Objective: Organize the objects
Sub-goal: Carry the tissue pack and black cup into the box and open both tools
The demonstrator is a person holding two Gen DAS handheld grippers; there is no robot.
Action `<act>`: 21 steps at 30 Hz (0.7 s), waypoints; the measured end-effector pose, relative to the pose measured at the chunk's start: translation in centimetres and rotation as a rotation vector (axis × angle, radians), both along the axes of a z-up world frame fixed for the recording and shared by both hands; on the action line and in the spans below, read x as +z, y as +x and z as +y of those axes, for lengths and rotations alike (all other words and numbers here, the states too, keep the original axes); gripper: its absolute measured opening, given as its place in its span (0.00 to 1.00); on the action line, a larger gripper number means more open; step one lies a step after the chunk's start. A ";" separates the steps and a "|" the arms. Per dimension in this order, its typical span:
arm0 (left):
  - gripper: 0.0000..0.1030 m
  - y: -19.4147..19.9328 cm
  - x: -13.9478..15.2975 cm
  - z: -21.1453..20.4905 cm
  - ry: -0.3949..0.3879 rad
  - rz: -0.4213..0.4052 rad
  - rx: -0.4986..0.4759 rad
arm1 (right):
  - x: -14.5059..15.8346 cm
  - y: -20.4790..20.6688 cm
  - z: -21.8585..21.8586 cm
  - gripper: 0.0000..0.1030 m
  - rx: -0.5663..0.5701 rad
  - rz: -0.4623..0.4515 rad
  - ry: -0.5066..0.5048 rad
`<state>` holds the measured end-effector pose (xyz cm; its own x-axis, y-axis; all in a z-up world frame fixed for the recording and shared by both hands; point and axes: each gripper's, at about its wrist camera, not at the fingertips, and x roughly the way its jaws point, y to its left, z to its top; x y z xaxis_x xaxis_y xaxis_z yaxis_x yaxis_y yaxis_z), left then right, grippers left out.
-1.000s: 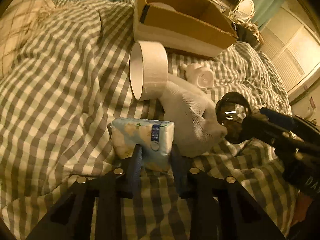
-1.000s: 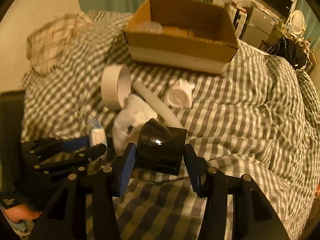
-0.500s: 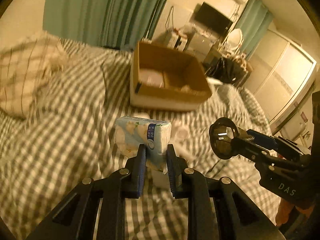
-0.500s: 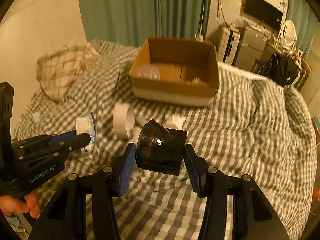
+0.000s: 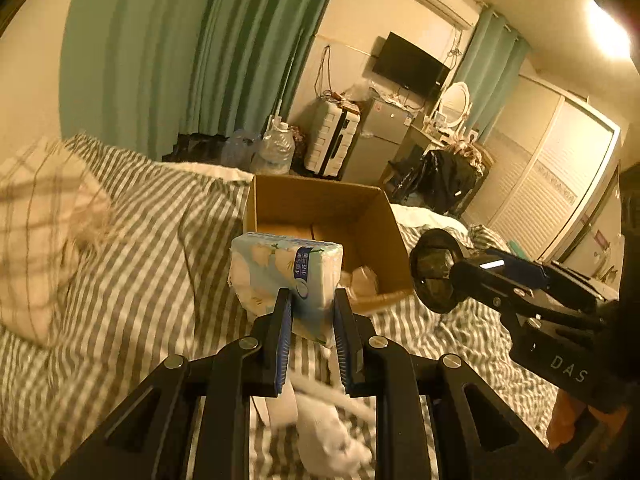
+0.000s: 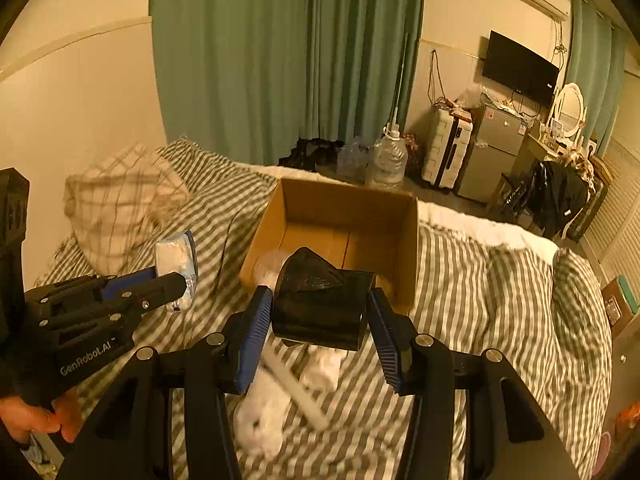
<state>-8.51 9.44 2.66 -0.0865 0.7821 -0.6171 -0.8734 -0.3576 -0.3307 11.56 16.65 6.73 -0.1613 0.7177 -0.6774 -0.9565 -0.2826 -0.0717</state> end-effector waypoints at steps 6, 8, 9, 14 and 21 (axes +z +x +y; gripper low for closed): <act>0.19 -2.0 -1.2 5.0 -0.014 0.015 -0.037 | -1.3 -0.3 5.4 0.47 -0.001 0.002 -0.008; 0.19 -2.6 -2.1 6.9 -0.031 0.021 -0.044 | -2.1 -0.4 7.2 0.47 -0.001 0.008 -0.016; 0.19 -2.8 -2.4 7.6 -0.037 0.023 -0.048 | -2.6 -0.4 8.3 0.47 -0.004 0.011 -0.022; 0.19 -3.1 -4.5 11.2 -0.071 0.047 -0.088 | -4.9 0.2 12.4 0.46 -0.012 0.025 -0.042; 0.19 -2.7 -6.7 14.1 -0.115 0.072 -0.121 | -7.2 2.3 14.6 0.47 -0.034 0.095 -0.041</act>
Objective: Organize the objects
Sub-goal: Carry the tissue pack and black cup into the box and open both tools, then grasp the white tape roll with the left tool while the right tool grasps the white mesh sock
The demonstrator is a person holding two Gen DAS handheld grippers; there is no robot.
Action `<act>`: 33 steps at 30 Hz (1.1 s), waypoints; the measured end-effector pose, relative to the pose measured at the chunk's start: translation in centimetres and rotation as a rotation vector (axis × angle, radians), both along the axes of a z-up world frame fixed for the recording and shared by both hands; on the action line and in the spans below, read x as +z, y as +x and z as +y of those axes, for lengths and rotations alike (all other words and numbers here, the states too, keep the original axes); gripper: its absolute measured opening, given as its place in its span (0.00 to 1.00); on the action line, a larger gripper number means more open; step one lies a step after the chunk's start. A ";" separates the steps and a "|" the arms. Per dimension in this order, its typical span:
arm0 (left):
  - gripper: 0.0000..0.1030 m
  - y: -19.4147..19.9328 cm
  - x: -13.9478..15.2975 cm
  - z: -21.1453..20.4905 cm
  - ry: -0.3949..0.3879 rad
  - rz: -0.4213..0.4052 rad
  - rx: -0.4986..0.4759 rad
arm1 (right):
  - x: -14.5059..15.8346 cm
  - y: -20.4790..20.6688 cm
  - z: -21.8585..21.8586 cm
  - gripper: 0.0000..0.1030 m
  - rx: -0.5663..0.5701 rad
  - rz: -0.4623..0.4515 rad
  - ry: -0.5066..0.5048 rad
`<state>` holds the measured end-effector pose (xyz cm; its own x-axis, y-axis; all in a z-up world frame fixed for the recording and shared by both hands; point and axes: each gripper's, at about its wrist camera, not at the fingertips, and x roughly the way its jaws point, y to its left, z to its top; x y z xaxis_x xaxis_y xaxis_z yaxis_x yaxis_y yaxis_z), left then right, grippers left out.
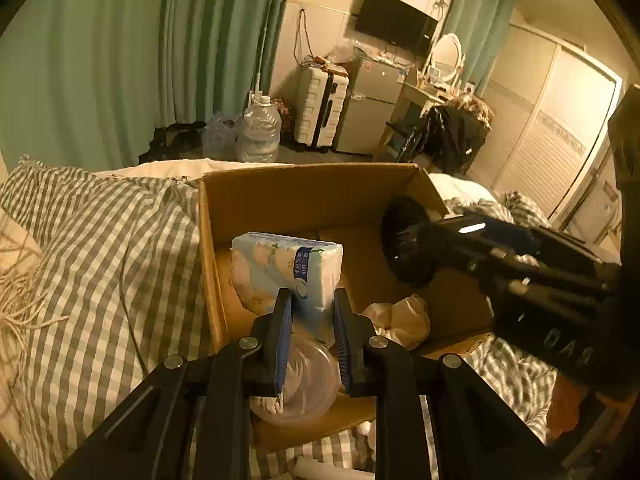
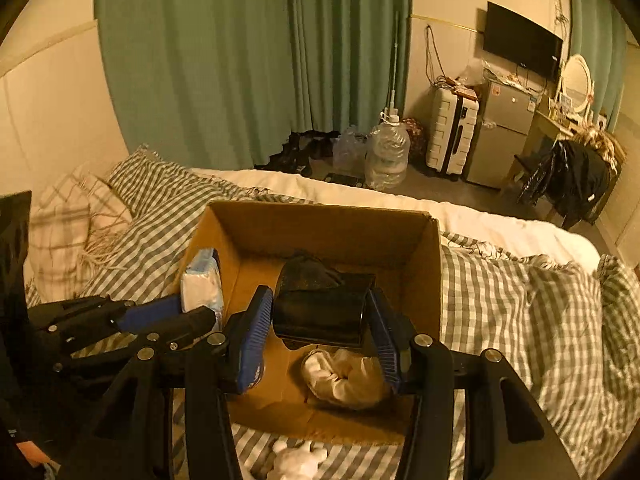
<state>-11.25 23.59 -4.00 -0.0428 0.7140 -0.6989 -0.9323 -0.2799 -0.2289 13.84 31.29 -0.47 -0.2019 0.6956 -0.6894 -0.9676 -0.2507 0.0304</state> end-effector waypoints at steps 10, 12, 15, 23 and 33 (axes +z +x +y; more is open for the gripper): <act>0.61 2.2 3.2 -3.2 0.017 0.027 0.018 | 4.1 2.8 -4.1 0.71 -0.066 0.027 0.077; 0.66 2.9 4.6 -4.9 0.029 0.049 0.029 | 5.5 3.2 -5.8 0.74 -0.084 0.005 0.089; 0.79 3.9 6.8 -7.7 0.042 0.093 0.067 | 7.7 3.4 -8.9 0.77 -0.103 -0.024 0.111; 0.99 6.2 11.1 -16.8 0.106 0.181 0.149 | 10.9 2.6 -17.8 0.85 -0.103 -0.067 0.152; 1.00 6.8 9.3 -23.9 0.098 0.197 0.249 | 7.6 0.6 -24.6 0.91 -0.076 -0.103 0.109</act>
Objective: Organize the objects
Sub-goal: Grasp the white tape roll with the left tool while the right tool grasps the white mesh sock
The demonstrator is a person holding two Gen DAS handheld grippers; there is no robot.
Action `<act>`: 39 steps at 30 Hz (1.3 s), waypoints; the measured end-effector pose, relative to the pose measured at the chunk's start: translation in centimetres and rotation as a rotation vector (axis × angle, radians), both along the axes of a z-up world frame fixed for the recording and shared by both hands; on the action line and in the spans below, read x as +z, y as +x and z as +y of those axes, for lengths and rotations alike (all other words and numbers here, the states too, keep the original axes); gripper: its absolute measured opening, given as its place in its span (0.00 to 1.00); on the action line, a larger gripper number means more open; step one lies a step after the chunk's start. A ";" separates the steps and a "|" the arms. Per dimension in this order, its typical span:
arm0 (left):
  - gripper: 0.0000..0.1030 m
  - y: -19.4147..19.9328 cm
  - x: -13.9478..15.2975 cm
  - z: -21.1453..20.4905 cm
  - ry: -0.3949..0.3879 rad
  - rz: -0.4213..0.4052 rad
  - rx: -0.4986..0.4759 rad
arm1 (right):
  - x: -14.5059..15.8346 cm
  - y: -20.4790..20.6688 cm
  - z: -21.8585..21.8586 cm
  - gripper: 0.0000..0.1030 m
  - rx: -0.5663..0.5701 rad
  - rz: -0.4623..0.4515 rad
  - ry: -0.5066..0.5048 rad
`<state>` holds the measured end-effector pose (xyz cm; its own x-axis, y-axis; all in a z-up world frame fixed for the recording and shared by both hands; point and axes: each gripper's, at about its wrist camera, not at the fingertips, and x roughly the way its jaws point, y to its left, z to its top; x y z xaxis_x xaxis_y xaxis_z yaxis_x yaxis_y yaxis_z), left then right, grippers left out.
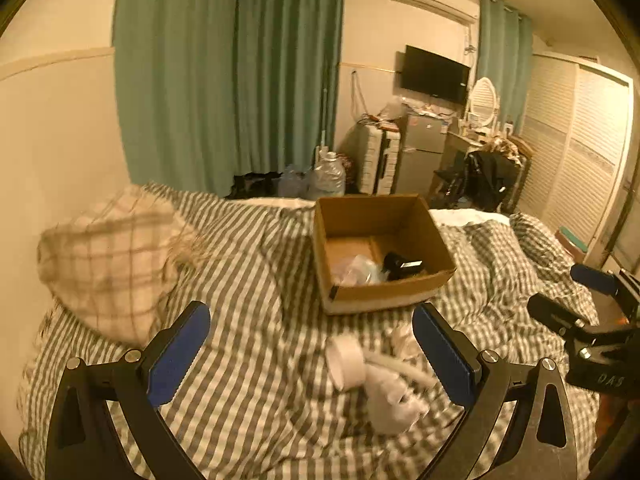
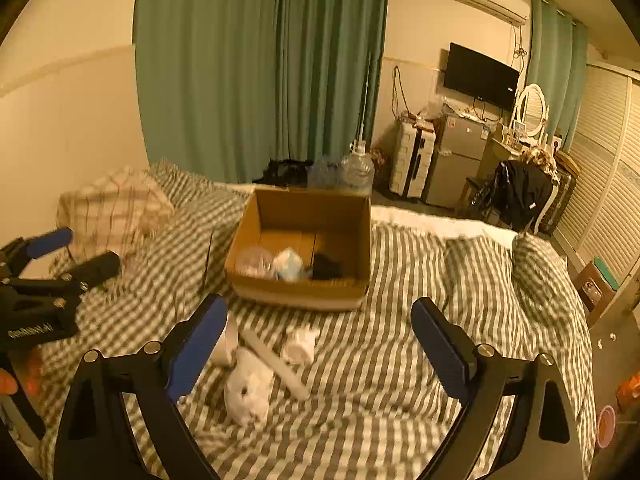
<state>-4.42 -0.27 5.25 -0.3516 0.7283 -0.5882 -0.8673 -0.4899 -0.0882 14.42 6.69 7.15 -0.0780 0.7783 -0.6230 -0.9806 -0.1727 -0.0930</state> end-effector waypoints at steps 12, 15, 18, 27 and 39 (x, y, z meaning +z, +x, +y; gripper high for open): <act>1.00 -1.0 -12.0 -1.6 -0.171 -0.053 0.150 | -12.8 -4.1 2.4 0.91 0.062 -0.065 -0.277; 1.00 -1.6 -13.6 -1.6 -0.193 -0.089 0.158 | -15.8 -5.2 3.6 0.91 0.077 -0.090 -0.353; 1.00 -1.8 -14.2 -1.5 -0.203 -0.101 0.155 | -17.9 -6.4 4.7 0.90 0.096 -0.115 -0.417; 1.00 -1.5 -14.9 -1.1 -0.223 -0.107 0.125 | -20.8 -7.9 5.7 0.39 0.182 -0.108 -0.547; 1.00 -0.3 -13.9 2.9 -0.217 -0.109 0.075 | -9.5 -2.2 4.5 0.35 0.101 -0.014 -0.239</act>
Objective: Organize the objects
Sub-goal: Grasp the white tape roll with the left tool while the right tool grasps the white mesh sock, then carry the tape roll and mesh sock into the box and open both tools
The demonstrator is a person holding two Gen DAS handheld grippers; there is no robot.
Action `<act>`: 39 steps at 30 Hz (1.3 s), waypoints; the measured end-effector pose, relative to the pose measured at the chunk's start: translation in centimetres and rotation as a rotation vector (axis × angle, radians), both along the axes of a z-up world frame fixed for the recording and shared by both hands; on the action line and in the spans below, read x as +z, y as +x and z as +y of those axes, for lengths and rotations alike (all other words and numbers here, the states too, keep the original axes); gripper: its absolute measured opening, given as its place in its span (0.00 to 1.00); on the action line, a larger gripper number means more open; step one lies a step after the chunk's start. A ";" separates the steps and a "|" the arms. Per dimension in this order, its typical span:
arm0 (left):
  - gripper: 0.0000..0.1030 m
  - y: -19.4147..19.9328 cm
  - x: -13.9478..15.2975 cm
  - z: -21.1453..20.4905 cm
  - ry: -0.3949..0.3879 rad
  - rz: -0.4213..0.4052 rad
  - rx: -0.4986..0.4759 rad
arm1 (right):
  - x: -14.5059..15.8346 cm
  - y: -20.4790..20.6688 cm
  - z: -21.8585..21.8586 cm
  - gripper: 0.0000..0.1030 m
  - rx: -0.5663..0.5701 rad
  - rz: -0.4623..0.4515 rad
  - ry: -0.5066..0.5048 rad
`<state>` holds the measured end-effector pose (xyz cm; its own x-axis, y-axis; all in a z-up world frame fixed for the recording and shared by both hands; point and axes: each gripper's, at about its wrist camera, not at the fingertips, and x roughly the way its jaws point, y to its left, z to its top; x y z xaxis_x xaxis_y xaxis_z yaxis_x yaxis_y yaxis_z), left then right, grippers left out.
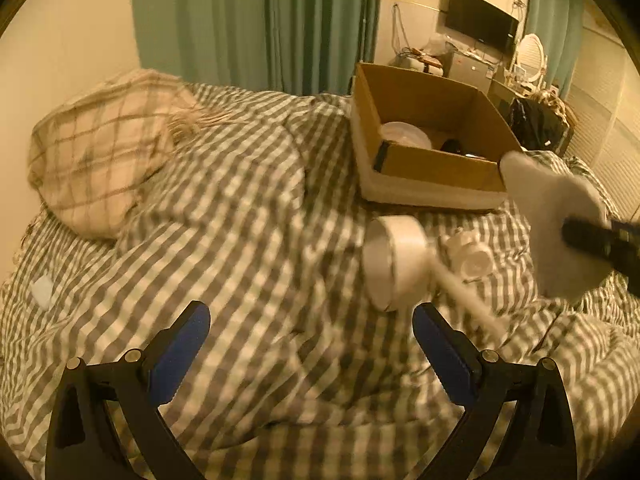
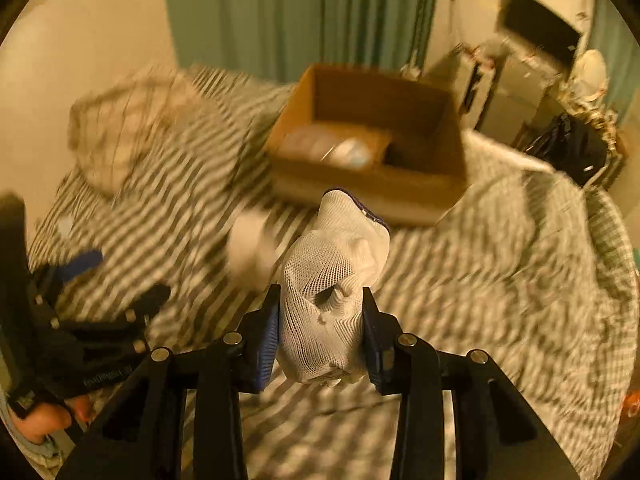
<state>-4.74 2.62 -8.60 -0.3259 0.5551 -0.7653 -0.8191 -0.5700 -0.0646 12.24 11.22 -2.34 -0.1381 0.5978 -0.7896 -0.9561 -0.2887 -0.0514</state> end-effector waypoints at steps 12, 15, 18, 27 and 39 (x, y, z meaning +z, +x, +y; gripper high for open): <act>0.99 1.4 -2.7 8.1 -0.068 -0.020 -0.054 | -4.2 5.2 4.8 0.35 -0.111 0.026 -0.060; 0.86 1.3 -3.5 9.1 -0.078 -0.021 -0.062 | -4.5 5.5 4.7 0.35 -0.100 0.036 -0.060; 0.45 0.8 -4.4 9.7 -0.096 -0.081 -0.087 | -4.7 5.4 4.7 0.35 -0.090 0.036 -0.066; 0.25 1.9 -1.3 7.5 -0.017 -0.058 -0.141 | -3.5 5.2 3.2 0.34 -0.093 0.023 -0.014; 0.24 3.3 7.5 4.9 0.109 0.015 -0.249 | 3.2 5.0 -0.9 0.34 -0.073 0.041 0.109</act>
